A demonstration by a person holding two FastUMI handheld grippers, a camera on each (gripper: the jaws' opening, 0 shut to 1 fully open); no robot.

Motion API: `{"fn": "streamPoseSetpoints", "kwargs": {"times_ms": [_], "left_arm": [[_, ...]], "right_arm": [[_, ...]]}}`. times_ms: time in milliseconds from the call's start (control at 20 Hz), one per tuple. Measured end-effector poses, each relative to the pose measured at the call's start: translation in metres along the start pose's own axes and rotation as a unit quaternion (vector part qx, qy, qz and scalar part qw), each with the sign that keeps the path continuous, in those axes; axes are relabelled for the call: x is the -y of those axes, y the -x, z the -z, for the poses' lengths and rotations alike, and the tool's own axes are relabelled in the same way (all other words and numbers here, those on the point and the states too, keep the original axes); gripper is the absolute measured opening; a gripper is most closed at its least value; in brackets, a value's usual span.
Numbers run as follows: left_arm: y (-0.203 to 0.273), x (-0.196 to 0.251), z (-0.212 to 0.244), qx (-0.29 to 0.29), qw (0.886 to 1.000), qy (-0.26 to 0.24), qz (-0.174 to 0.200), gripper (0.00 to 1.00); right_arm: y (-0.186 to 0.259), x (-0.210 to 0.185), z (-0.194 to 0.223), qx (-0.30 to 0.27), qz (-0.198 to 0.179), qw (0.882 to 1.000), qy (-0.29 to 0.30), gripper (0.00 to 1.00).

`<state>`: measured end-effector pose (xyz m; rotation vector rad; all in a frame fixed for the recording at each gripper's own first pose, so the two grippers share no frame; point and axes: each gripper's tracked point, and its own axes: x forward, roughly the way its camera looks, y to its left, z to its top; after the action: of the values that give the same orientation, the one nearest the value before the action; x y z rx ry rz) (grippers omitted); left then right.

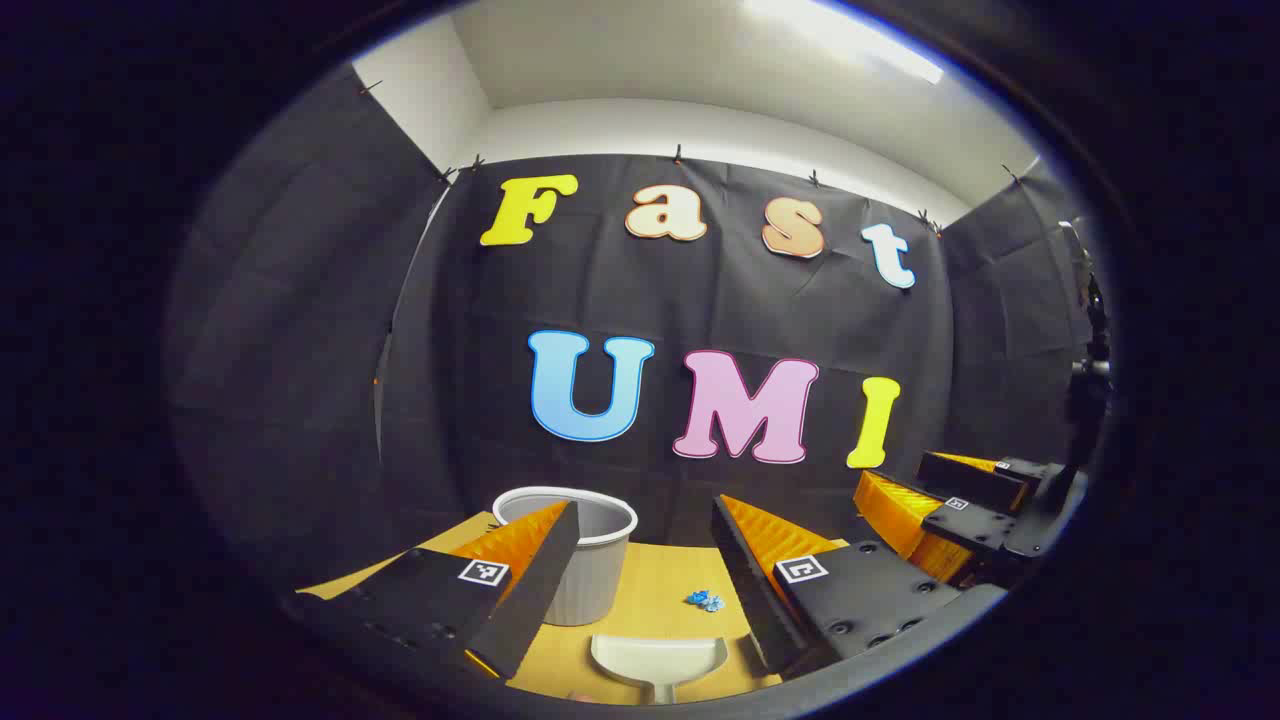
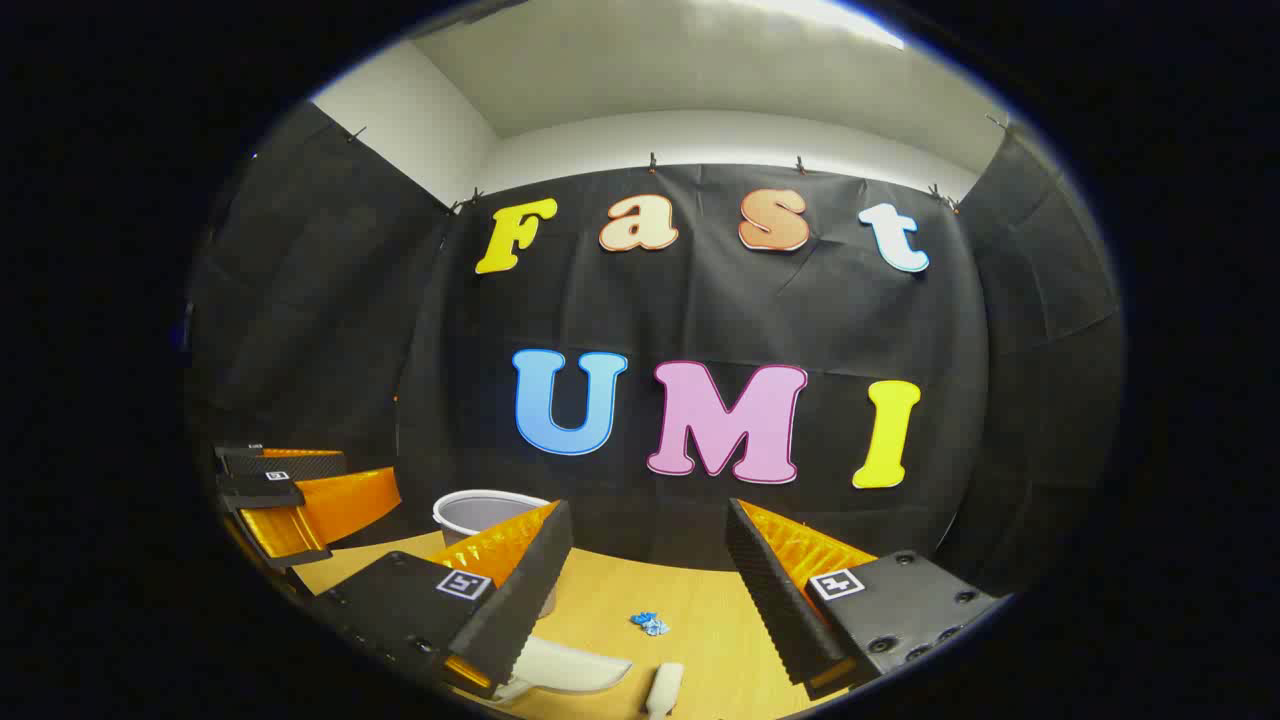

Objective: Pick up the small broom and dustpan from the desktop, sweep the trash into the dustpan with the broom, and then empty the trash into the garbage bin.

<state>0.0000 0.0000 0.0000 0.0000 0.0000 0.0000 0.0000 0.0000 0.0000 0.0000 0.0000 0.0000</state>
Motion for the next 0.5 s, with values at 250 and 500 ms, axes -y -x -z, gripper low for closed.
{"fn": "streamPoseSetpoints", "kwargs": {"times_ms": [250, 500], "left_arm": [[-0.027, 0.038, -0.019, 0.027, 0.999, -0.03, 0.017, 0.79], [-0.05, 0.053, -0.01, -0.012, 1.0, 0.011, 0.001, 0.79]], "right_arm": [[-0.028, 0.027, -0.002, 0.012, -0.004, 1.0, -0.015, 0.99], [-0.039, 0.051, 0.01, 0.012, -0.014, 0.999, -0.041, 0.92]]}}
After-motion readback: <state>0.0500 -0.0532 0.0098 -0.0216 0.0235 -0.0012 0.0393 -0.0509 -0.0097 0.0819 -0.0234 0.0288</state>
